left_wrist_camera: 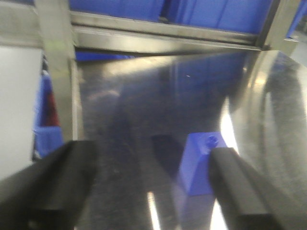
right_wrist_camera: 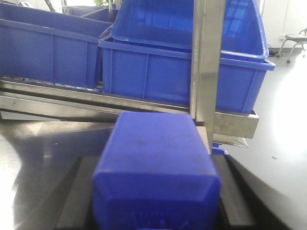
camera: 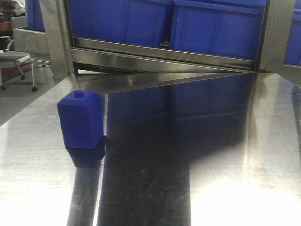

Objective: Pick and sort blue part to right shelf

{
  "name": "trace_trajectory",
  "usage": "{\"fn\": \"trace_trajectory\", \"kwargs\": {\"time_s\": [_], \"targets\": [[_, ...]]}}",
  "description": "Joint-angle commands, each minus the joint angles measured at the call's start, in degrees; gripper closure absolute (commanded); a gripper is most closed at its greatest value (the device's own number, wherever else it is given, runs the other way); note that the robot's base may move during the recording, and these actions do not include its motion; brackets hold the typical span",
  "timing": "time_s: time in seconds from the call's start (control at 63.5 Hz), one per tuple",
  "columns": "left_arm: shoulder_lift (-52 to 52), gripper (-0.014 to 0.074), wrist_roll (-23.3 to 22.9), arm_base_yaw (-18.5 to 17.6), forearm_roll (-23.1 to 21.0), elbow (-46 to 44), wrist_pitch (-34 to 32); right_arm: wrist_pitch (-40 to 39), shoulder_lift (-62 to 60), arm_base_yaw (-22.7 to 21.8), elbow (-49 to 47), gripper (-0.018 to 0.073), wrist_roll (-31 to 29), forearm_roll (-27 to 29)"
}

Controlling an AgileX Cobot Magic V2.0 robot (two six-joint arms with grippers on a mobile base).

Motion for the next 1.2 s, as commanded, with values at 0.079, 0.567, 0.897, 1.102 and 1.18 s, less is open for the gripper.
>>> {"fn": "trace_trajectory", "kwargs": {"time_s": [0.079,0.567,0.897,1.102,1.18], "targets": [[9.9,-0.0052,-3.5,-3.0,1.2,-9.3,-0.8,-5.5,0.1,-0.5,-1.7,0.0134,-0.4,-0.4],[45.1,-0.0052,-18.8,-6.3,1.2,-43.9,37.8,-5.5,0.1,-0.5,-1.7,0.0134,-0.4,-0.4],[60.3,-0.0052,-22.1,-7.9,1.0,-61.1,55.4,-5.5,0.1,-0.5,-1.7,0.0134,-0.4,-0.4],[65.5,-0.0052,-25.5,-8.4,2.7,-66.0,61.5,-5.5,0.1,-0.5,-1.7,0.0134,-0.4,-0.4],[66.1,-0.0052,-25.5,-9.0,3.3,-66.0,61.6,-5.5,0.1,-0.5,-1.7,0.0134,-0.4,-0.4]]}}
